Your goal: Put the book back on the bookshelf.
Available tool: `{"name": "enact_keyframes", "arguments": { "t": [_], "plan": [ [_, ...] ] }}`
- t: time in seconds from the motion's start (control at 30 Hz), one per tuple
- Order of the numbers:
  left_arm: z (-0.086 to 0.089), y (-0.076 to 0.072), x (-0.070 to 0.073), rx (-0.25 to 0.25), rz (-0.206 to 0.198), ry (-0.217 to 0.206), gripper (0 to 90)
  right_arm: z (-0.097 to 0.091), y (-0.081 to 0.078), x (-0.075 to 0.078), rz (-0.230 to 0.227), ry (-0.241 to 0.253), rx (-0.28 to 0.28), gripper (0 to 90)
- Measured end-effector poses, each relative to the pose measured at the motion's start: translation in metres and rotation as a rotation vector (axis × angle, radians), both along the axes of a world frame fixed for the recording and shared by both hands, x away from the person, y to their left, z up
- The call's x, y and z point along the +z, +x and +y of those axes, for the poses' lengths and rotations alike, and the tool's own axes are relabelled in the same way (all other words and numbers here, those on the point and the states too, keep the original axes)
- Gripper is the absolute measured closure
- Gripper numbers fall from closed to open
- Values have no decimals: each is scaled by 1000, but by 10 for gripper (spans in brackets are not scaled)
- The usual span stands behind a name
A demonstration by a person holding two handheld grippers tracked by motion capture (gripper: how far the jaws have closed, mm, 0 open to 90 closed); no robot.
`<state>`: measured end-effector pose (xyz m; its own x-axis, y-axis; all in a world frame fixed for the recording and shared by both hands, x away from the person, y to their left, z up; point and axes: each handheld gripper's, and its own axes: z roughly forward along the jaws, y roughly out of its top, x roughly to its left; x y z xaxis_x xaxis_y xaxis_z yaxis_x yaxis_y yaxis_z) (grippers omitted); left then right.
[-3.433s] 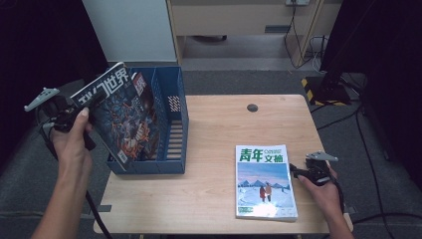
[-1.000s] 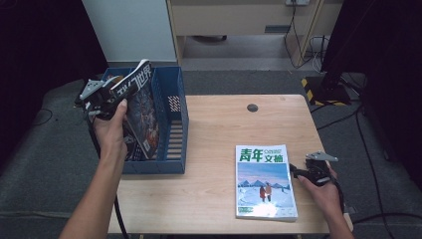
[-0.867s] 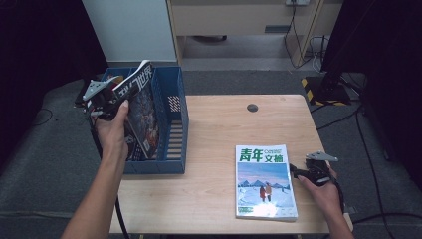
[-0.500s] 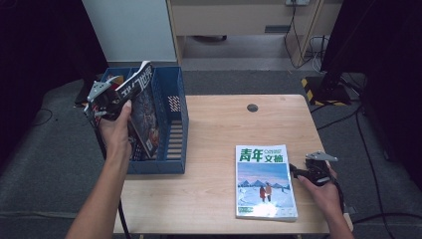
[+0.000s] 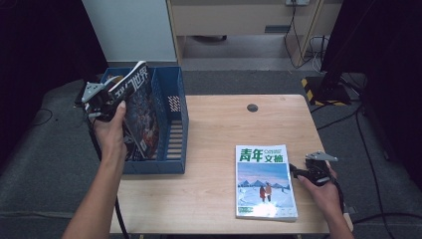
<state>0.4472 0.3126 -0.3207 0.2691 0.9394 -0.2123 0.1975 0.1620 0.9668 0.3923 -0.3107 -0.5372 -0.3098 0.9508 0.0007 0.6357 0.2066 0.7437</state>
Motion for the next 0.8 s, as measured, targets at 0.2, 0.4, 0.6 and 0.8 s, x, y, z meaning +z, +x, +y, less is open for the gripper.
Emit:
{"name": "enact_keyframes", "arguments": {
  "t": [0.2, 0.4, 0.6, 0.8],
  "plan": [
    [6, -3, 1, 17, 2, 3, 819, 0, 0, 0, 0, 0, 0, 281],
    [9, -4, 0, 28, 4, 0, 819, 0, 0, 0, 0, 0, 0, 280],
    [13, -6, 1, 48, 4, 6, 819, 0, 0, 0, 0, 1, 0, 280],
    [4, -1, -2, 48, 12, 18, 819, 0, 0, 0, 0, 1, -1, 281]
  ]
}}
